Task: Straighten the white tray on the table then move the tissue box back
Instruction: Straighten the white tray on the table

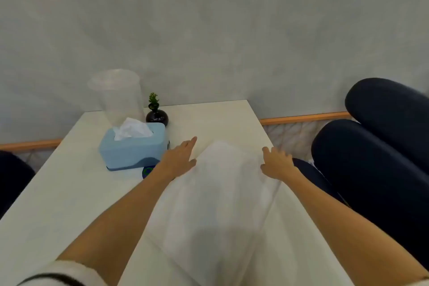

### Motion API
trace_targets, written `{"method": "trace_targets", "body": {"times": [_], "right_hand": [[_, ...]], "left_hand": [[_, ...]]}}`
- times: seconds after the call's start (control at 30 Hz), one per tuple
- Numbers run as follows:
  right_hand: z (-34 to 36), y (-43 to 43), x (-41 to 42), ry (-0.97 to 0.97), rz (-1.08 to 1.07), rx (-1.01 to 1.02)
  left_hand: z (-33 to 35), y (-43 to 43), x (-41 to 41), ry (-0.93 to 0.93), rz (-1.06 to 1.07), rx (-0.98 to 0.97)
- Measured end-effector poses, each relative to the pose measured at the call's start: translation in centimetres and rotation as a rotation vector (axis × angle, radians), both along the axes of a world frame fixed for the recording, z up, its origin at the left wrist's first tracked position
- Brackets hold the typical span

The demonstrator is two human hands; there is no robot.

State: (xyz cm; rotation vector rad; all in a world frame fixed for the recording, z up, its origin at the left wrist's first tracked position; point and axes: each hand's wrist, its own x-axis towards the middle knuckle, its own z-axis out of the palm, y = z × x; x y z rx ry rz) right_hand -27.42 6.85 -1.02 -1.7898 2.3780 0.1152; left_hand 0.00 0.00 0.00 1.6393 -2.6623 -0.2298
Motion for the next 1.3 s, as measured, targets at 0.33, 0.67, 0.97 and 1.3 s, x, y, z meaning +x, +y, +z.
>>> {"method": "trace_targets", "body": {"times": [0.33,0.67,0.97,1.3], "right_hand": [[-1.8,1.1,-1.1,-0.039,-0.235,-0.036],[-2.9,1.2,0.0,-0.48,-0.407,-0.177],[-5.1,2.2,3.1,-0.516,-0.308,-0.101],[-3.3,0.0,-0.4,-0.506,-0.308,-0.193]], "left_hand": [[-4.0,1.0,0.3,-0.098,0.139,0.061],[-5.1,1.0,2.0,-0.158,0.272,0.011],[-4.5,1.4,2.7,-0.036,0.413,0.061],[-5.2,2.4,1.3,0.352,0.471,0.15]]}}
